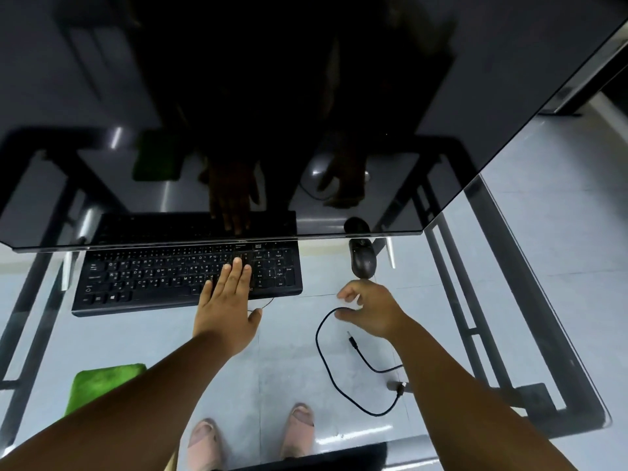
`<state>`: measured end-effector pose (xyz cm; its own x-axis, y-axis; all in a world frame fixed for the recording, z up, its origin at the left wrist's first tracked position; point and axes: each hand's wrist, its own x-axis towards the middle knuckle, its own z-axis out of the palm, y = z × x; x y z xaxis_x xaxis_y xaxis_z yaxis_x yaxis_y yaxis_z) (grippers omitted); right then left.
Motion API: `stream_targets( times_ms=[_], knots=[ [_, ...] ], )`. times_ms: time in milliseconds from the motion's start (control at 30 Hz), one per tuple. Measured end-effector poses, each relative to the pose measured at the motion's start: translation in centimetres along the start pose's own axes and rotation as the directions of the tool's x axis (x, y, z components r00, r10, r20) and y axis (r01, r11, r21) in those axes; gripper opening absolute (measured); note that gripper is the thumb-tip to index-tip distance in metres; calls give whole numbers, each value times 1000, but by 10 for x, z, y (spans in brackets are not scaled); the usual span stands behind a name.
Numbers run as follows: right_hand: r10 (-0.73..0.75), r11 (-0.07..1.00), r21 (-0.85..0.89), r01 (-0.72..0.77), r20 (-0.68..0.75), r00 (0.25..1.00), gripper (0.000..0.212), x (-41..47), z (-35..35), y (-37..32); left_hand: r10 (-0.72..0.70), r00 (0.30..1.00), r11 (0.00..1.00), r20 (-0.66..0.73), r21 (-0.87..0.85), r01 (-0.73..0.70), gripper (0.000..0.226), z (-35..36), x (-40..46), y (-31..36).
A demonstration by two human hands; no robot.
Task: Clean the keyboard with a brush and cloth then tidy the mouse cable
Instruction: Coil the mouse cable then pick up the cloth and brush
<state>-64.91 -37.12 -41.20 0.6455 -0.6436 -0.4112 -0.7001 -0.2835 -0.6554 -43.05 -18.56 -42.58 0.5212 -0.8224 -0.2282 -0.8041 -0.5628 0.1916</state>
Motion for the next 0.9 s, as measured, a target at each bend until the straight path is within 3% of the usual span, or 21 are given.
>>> stream_targets(
  times_ms=[67, 167, 233, 300, 367, 433, 500, 567, 767, 900],
  knots=[
    [-30, 991, -129, 31, 11, 1000, 26, -4, 4, 3, 2, 1000, 1000, 0, -30, -2, 80, 0, -6, 0],
    [-77, 967, -247, 65, -37, 996, 12, -8, 10, -2, 9, 1000, 997, -3, -83, -9, 78, -1, -13, 0],
    [-83, 967, -246, 68, -51, 995, 15, -10, 13, -6, 23, 1000, 992, -4, -122, -23, 74, -2, -17, -1],
    [-103, 985, -147, 87, -106, 989, 14, -12, 14, -10, 35, 999, 964, -14, -264, -37, 66, -5, -20, 2],
    [-136, 991, -42, 131, -183, 974, 13, -14, 12, -20, -7, 1000, 836, 4, -548, 8, 50, -12, -26, 9],
    [-171, 983, 27, 180, -212, 962, 12, -14, 7, -36, -57, 991, 539, 123, -831, 134, 32, -24, -33, 16],
    [-212, 968, 86, 236, -222, 952, 13, -13, 3, -55, 6, 974, 297, 225, -931, 213, 25, -37, -39, 22],
    [-234, 954, 128, 272, -249, 940, 12, -11, 1, -75, 86, 963, 150, 257, -959, 242, 19, -51, -44, 27],
    [-174, 931, 252, 265, -331, 927, 13, -2, -9, -122, 221, 932, -76, 288, -947, 311, 28, -79, -53, 15],
    [-62, 950, 258, 175, -393, 917, 16, 5, -23, -132, 268, 888, -60, 372, -914, 401, 26, -98, -62, -19]
  ],
)
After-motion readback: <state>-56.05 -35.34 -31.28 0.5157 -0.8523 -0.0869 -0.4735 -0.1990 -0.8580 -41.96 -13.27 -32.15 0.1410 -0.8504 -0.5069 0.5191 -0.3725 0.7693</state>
